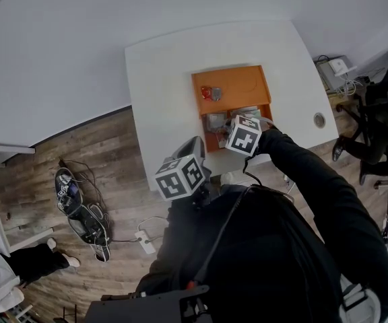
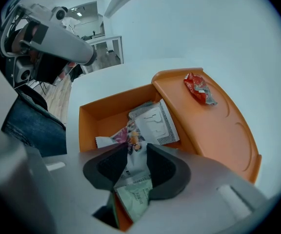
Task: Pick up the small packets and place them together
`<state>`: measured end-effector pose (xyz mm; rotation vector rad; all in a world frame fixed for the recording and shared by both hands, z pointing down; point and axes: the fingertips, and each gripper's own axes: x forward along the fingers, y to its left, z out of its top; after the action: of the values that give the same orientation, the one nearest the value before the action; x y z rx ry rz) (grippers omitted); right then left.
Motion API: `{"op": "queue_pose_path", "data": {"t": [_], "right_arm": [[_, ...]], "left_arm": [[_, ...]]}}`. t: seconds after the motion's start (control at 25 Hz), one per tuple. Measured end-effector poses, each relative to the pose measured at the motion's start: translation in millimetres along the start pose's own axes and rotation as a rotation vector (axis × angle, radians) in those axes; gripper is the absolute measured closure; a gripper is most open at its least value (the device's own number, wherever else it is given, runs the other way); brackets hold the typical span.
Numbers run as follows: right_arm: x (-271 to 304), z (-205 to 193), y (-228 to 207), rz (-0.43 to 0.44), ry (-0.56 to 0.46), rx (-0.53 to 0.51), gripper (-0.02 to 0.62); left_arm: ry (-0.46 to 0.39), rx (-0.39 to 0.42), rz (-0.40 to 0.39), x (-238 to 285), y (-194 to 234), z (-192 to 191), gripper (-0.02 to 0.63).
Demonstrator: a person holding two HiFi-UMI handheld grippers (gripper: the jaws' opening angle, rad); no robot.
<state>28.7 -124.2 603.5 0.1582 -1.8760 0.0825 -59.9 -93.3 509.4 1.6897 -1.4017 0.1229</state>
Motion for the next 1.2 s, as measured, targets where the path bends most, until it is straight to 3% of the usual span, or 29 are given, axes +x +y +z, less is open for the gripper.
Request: {"op": "queue_pose_path", "data": {"t": [0.56,1.2], "right_arm": [[-5.6,-1.4,10.6,0.034,0.009,-0.018,0.582],[-67.7,19.8,-10.9,0.015,-0.155,0.049,0.584]], "left_arm": [[0.009,0.002,0.008,1.0,1.8,-2.8,0.607],[0.015,0.005,-0.014,3.5,-7.9,-3.8,0.607]]}}
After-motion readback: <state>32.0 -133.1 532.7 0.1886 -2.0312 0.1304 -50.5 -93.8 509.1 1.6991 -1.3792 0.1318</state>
